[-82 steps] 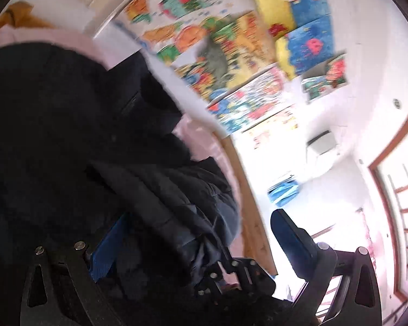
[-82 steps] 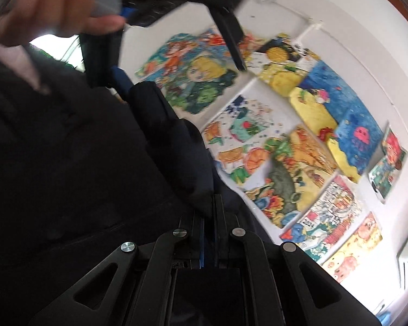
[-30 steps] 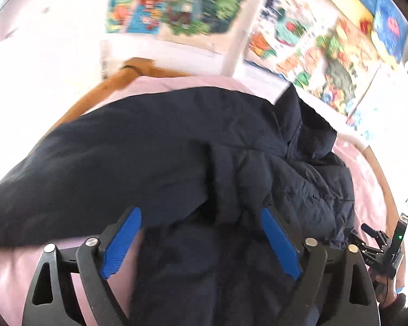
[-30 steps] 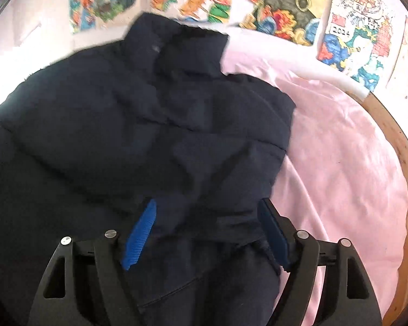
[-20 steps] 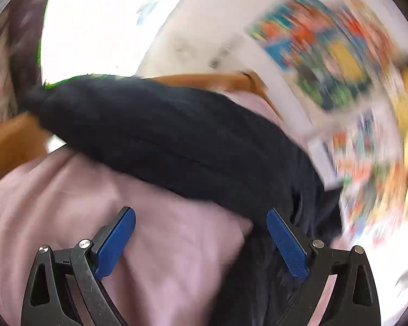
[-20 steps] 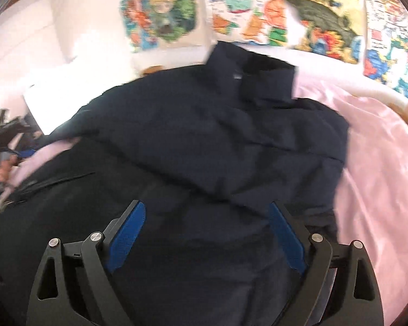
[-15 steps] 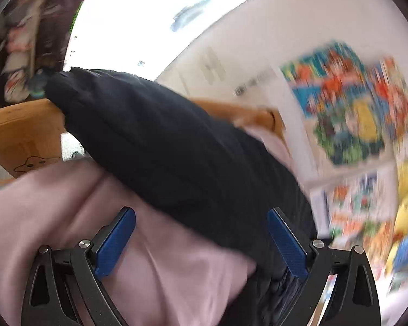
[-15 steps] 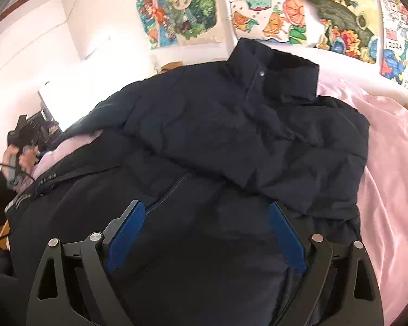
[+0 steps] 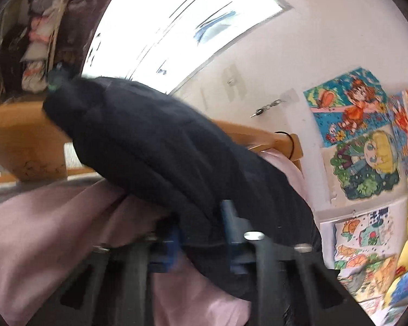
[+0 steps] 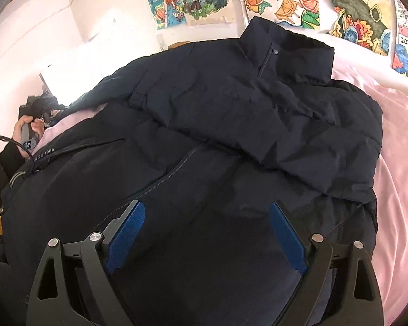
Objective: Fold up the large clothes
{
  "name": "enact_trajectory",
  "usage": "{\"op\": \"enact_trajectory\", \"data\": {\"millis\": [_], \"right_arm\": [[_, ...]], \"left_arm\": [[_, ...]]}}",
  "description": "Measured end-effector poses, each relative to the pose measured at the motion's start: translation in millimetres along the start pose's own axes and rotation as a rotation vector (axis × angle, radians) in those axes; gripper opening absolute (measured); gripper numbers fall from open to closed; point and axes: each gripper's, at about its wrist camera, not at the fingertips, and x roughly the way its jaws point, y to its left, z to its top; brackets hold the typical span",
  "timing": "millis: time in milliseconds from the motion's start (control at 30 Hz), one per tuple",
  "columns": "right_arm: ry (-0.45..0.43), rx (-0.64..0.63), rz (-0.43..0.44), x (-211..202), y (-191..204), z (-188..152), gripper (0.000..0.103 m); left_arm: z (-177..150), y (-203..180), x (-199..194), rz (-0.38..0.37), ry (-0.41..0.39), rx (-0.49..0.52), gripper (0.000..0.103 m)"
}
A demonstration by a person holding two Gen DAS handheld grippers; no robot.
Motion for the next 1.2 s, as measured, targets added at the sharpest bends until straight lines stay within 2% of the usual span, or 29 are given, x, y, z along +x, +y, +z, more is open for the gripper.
{"op": "enact_trajectory", "data": {"millis": [33, 133, 233, 300, 433, 533, 567, 633, 767, 900, 1000, 1033, 1100, 1200], "right_arm": [[-0.001, 0.002, -0.002, 0.0, -0.1, -0.3, 0.090], [-0.017, 0.022, -0.017, -3.0, -5.1, 0.1, 0.090], [-0.044, 0.059, -0.043, -8.1, -13.6, 0.6, 0.090], [-0.078, 0.100, -0.065, -15.1, -23.6, 0.7, 0.090], [-0.165, 0.211, -0.091, -32.4, -51.7, 2.0, 0.090], [-0.233, 0.328, -0.091, -47.9, -84.8, 2.5, 0.090], [-0.245, 0.350, -0.094, -49.3, -90.5, 3.3, 0.090], [-0.285, 0.407, -0.106, -59.0, -110.2, 3.1, 0.090], [-0.355, 0.469, -0.094, -69.8, -140.7, 4.7, 0.090], [-0.420, 0.511, -0.006, -70.6, -176.8, 14.5, 0.090], [-0.428, 0.603, 0.076, -56.0, -202.1, 14.8, 0.090], [-0.427, 0.646, 0.123, -49.4, -213.6, 13.2, 0.090], [-0.421, 0.692, 0.163, -34.3, -220.5, 8.0, 0.090], [-0.393, 0.762, 0.219, -10.8, -227.3, -1.2, 0.090]], "left_arm": [[0.7, -6.2, -5.0, 0.001, -0.021, 0.022, 0.010], [-1.2, -36.2, -28.7, -0.005, -0.115, 0.127, 0.008], [-8.6, -93.2, -57.1, -0.037, -0.228, 0.327, 0.007], [-21.4, -140.8, -77.2, -0.089, -0.289, 0.489, 0.007], [-75.5, -236.5, -110.6, -0.197, -0.370, 0.857, 0.007], [-136.0, -295.2, -122.7, -0.288, -0.373, 1.107, 0.007], [-152.9, -307.4, -123.8, -0.306, -0.366, 1.159, 0.007], [-193.1, -333.6, -120.4, -0.351, -0.329, 1.262, 0.007], [-265.9, -354.6, -101.4, -0.417, -0.223, 1.396, 0.007], [-345.9, -350.6, -67.1, -0.449, -0.067, 1.579, 0.007], [-396.6, -331.9, -39.2, -0.421, 0.077, 1.715, 0.007], [-413.6, -324.0, -26.7, -0.396, 0.131, 1.762, 0.007], [-440.9, -307.1, -0.4, -0.343, 0.254, 1.837, 0.008], [-455.9, -282.0, 18.3, -0.305, 0.389, 1.891, 0.012]]}}
